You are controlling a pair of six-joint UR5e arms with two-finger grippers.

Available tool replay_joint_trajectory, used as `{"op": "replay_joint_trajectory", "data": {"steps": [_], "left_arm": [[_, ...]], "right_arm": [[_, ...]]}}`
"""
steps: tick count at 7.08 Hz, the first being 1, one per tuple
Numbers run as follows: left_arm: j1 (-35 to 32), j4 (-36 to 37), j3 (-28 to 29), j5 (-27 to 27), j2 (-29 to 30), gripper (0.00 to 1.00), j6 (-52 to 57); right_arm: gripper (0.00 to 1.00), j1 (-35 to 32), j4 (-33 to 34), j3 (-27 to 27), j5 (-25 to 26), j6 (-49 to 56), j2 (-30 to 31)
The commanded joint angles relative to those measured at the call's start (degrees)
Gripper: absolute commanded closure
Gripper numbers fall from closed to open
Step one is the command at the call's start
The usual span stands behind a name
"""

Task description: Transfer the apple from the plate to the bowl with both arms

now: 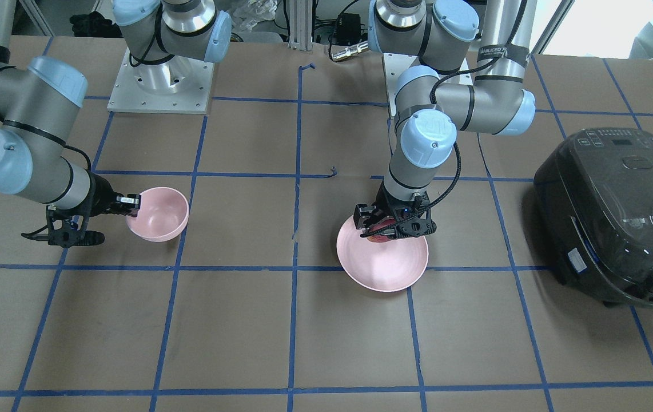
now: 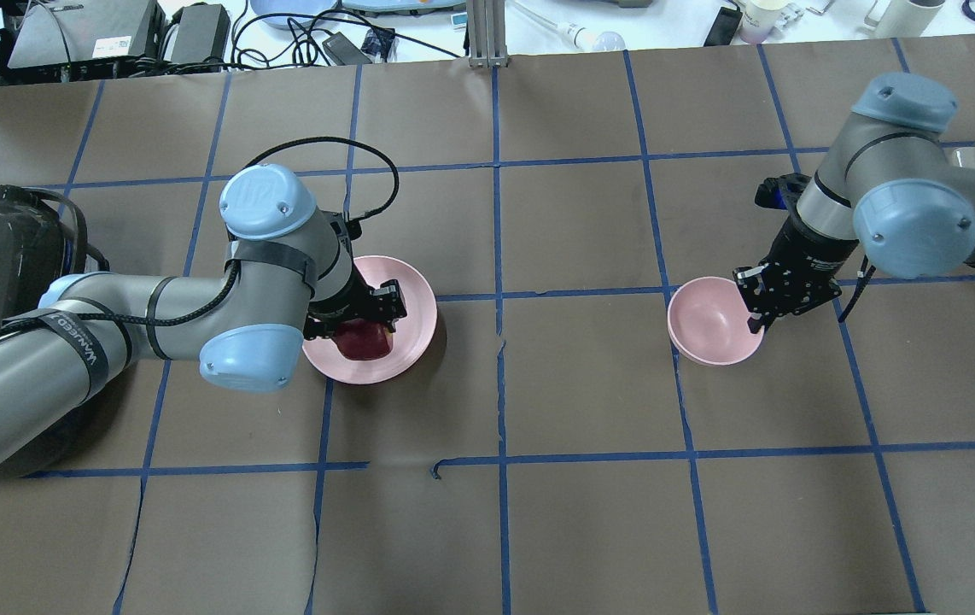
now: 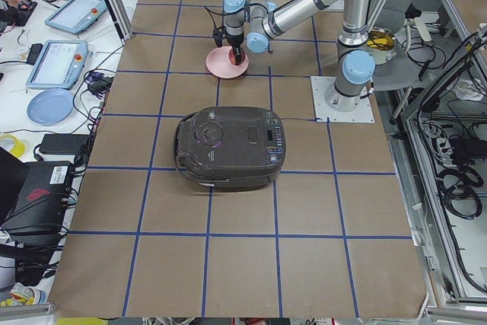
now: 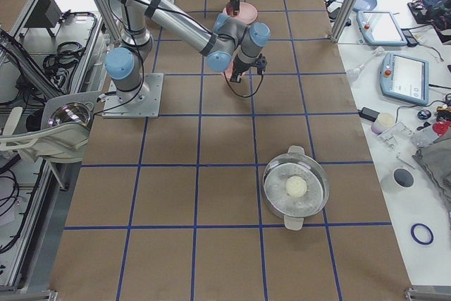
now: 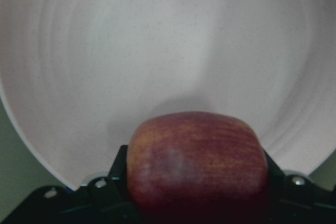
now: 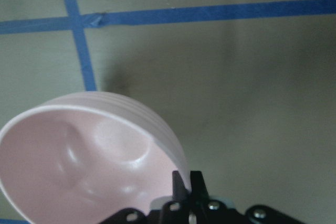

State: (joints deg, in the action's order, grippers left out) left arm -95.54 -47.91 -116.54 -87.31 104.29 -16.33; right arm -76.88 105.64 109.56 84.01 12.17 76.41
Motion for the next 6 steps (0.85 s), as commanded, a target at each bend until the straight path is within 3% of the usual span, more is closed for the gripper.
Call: {"op": "replay_joint_trajectory", "data": {"steps": [1, 2, 3, 5, 6], "left_arm": [[0.0, -4.5, 4.7, -0.6, -0.9, 0.72, 1.1], [0.8, -7.4, 5.4, -2.3, -1.5, 0.8, 4.5], [0.7, -7.6, 5.5, -2.9, -2.0, 0.82, 5.3], [0.3, -7.7, 5.5, -2.8, -3.1, 0.89, 8.1], [-0.3, -7.7, 5.5, -2.3, -3.4, 0.9, 10.4]], "right_arm": [[1.0, -8.8, 0.6, -0.7, -6.6, -4.9, -1.3], [1.0, -12.9, 5.2, -0.5, -8.2, -12.3, -2.7], [1.0, -16.8, 7.6, -0.4, -8.2, -15.9, -4.3], [1.0, -18.4, 8.0, 0.1, -8.2, -16.9, -4.9], [0.91, -18.4, 7.9, 0.2, -7.2, -16.1, -5.0]]}}
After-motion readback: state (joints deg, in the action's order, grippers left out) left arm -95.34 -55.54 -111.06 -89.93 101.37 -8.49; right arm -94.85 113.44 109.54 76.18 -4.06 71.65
